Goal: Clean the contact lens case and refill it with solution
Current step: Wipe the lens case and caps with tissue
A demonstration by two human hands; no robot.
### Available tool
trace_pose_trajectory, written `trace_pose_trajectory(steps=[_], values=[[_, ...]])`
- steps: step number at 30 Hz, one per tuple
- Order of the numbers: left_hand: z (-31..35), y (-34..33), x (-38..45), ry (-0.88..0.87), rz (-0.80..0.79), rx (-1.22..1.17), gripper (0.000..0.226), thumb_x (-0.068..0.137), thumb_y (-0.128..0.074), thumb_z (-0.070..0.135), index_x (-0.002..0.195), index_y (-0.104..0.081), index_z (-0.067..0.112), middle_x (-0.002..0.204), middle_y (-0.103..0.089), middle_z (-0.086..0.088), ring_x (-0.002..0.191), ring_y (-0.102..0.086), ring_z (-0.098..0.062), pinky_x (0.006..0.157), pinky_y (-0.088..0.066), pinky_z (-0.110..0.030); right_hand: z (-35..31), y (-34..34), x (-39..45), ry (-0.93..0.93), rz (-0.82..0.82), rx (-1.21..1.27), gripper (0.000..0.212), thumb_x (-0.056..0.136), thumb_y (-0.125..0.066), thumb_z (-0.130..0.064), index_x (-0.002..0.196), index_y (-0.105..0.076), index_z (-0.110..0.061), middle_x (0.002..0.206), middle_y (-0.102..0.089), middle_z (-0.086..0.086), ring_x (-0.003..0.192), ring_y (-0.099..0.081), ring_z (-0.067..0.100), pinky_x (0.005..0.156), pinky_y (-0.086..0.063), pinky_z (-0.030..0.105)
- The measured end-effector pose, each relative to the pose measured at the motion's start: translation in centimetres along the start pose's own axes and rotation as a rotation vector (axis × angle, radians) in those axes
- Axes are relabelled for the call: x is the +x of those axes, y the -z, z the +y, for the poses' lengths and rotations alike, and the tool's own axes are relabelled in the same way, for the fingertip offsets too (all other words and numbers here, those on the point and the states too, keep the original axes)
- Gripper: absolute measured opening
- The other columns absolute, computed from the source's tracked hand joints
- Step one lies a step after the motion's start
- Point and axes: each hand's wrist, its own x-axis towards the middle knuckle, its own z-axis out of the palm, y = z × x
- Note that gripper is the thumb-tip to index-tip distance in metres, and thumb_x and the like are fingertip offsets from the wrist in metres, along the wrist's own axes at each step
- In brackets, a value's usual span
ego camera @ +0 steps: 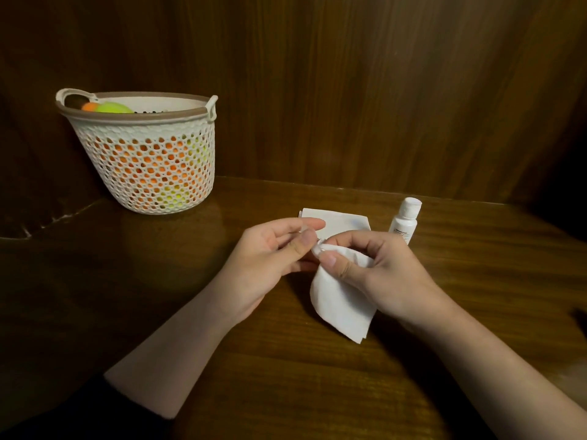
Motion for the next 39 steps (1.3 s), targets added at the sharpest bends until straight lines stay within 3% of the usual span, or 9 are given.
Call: trace_pose_trajectory(steps=[4, 7, 10, 15, 19, 22, 26, 32, 39], values=[[0.1, 0.3, 0.4, 0.029, 0.041, -0.103, 0.039, 0.099, -0.068, 0.029, 0.138, -0.069, 0.028, 0.132, -0.076, 0.004, 0.119, -0.074, -0.014, 0.091, -0.063, -0.030, 0.0, 0.5, 0.1, -0.035, 0.149, 0.015, 0.005, 0.093, -0.079, -0.039, 0.097, -0.082, -0.040, 0.101, -0.079, -0.020, 0.093, -0.073, -0.001, 0.066, -0.054, 0.012], [0.3, 0.5, 0.5, 0.067, 0.078, -0.172, 0.032, 0.107, -0.059, 0.020, 0.137, -0.066, 0.029, 0.119, -0.080, -0.003, 0.110, -0.078, -0.022, 0.085, -0.064, -0.030, 0.0, 1.0, 0.2, -0.078, 0.361, 0.090, 0.009, 0.094, -0.080, -0.036, 0.100, -0.081, -0.042, 0.103, -0.076, -0.024, 0.092, -0.070, -0.003, 0.057, -0.055, 0.015], [0.4, 0.4, 0.4, 0.147, 0.063, -0.237, 0.027, 0.108, -0.056, 0.018, 0.126, -0.073, 0.029, 0.110, -0.081, -0.007, 0.088, -0.079, -0.020, 0.073, -0.061, -0.027, 0.2, 0.9, 0.0, -0.081, 0.458, 0.051, 0.018, 0.098, -0.078, -0.028, 0.107, -0.078, -0.044, 0.107, -0.071, -0.025, 0.098, -0.070, 0.008, 0.048, -0.059, 0.031], [0.7, 0.1, 0.3, 0.220, 0.000, -0.245, 0.035, 0.100, -0.064, 0.027, 0.132, -0.072, 0.018, 0.101, -0.082, -0.007, 0.074, -0.073, -0.013, 0.064, -0.057, -0.024, -0.3, 0.4, 0.0, 0.080, 0.539, -0.182, 0.028, 0.095, -0.081, -0.024, 0.105, -0.067, -0.045, 0.107, -0.068, -0.035, 0.109, -0.066, -0.005, 0.082, -0.065, 0.042], [0.8, -0.4, 0.2, 0.259, -0.054, -0.237, 0.051, 0.084, -0.072, 0.033, 0.130, -0.069, 0.014, 0.100, -0.080, -0.015, 0.073, -0.072, -0.017, 0.060, -0.057, -0.024, 0.1, 0.1, 0.2, 0.140, 0.592, -0.293, 0.020, 0.093, -0.082, -0.031, 0.094, -0.064, -0.039, 0.103, -0.066, -0.034, 0.103, -0.065, -0.003, 0.074, -0.063, 0.035], [0.7, -0.4, 0.2, 0.276, -0.081, -0.217, 0.051, 0.086, -0.072, 0.035, 0.131, -0.066, 0.011, 0.102, -0.080, -0.017, 0.074, -0.072, -0.016, 0.061, -0.057, -0.024, 0.3, -0.2, 0.4, 0.154, 0.575, -0.304, 0.018, 0.093, -0.082, -0.034, 0.090, -0.064, -0.036, 0.101, -0.067, -0.025, 0.099, -0.064, 0.000, 0.069, -0.056, 0.022], [0.6, -0.4, 0.2, 0.276, -0.105, -0.192, 0.053, 0.088, -0.073, 0.039, 0.131, -0.067, 0.009, 0.104, -0.080, -0.016, 0.075, -0.071, -0.014, 0.064, -0.057, -0.023, 0.7, -0.6, 0.4, 0.025, 0.497, -0.110, 0.013, 0.094, -0.081, -0.037, 0.092, -0.070, -0.031, 0.097, -0.074, -0.013, 0.094, -0.070, 0.010, 0.072, -0.056, 0.027], [0.8, -0.4, 0.2, 0.262, -0.081, -0.192, 0.054, 0.086, -0.074, 0.041, 0.132, -0.065, 0.013, 0.105, -0.081, -0.017, 0.073, -0.072, -0.014, 0.063, -0.057, -0.022, 0.3, -0.3, 0.5, -0.245, 0.395, 0.334, 0.021, 0.107, -0.064, -0.032, 0.101, -0.082, -0.024, 0.091, -0.082, -0.003, 0.071, -0.074, 0.008, 0.047, -0.048, 0.015], [0.8, -0.3, 0.2, 0.259, -0.069, -0.189, 0.052, 0.088, -0.075, 0.042, 0.131, -0.065, 0.014, 0.108, -0.082, -0.016, 0.076, -0.074, -0.013, 0.068, -0.058, -0.022, 0.3, -0.4, 0.1, -0.122, 0.409, 0.072, 0.019, 0.106, -0.065, -0.038, 0.100, -0.082, -0.039, 0.097, -0.077, -0.025, 0.089, -0.071, -0.004, 0.057, -0.053, 0.016]])
